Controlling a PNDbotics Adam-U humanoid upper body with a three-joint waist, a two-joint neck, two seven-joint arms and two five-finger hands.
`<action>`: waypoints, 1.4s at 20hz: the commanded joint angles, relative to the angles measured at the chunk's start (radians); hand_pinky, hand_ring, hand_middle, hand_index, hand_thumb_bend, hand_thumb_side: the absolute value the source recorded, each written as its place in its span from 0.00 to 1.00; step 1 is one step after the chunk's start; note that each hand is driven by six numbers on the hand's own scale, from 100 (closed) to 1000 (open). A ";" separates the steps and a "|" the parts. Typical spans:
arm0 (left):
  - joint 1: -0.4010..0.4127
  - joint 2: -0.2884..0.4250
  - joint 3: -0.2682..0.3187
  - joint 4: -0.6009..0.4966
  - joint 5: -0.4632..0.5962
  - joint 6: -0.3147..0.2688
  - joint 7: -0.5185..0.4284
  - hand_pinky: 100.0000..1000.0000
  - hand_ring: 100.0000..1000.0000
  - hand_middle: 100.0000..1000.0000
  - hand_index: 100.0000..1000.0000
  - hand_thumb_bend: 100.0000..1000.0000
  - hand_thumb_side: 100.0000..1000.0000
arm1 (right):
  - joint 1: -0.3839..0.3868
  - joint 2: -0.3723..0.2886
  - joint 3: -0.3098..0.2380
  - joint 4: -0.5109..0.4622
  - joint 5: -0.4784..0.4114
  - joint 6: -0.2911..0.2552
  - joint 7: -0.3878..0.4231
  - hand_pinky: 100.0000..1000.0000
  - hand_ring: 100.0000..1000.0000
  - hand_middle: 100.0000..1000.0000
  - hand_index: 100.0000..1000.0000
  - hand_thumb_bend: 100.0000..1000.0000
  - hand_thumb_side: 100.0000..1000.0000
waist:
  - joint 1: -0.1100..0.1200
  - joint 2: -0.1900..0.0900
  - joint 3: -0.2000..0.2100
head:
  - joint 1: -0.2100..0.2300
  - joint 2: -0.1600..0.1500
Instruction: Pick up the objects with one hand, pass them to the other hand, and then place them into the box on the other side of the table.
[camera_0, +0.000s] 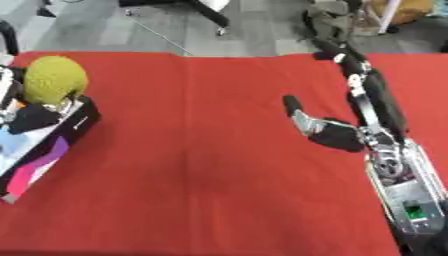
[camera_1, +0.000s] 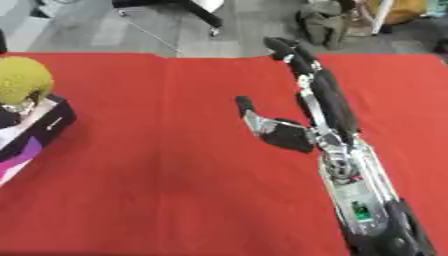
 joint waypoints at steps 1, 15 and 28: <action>-0.051 0.074 0.044 0.182 -0.023 0.081 0.008 0.59 0.43 0.37 0.57 0.45 0.34 | 0.006 -0.016 -0.023 -0.003 0.014 0.013 -0.022 0.83 0.75 0.83 0.92 0.18 0.51 | 0.006 -0.017 -0.005 | 0.059 -0.012; -0.049 0.006 0.109 -0.024 -0.117 -0.147 -0.140 0.76 0.73 0.73 0.85 0.87 0.68 | 0.017 -0.009 -0.024 0.010 -0.024 -0.003 0.013 0.83 0.76 0.83 0.91 0.15 0.52 | -0.017 -0.016 -0.025 | 0.048 -0.011; -0.010 -0.371 0.013 -0.371 0.242 -0.478 0.021 0.72 0.69 0.66 0.79 0.74 0.65 | 0.031 0.038 0.017 0.016 -0.170 -0.054 0.065 0.84 0.79 0.86 0.90 0.14 0.50 | -0.039 -0.023 -0.042 | -0.065 0.031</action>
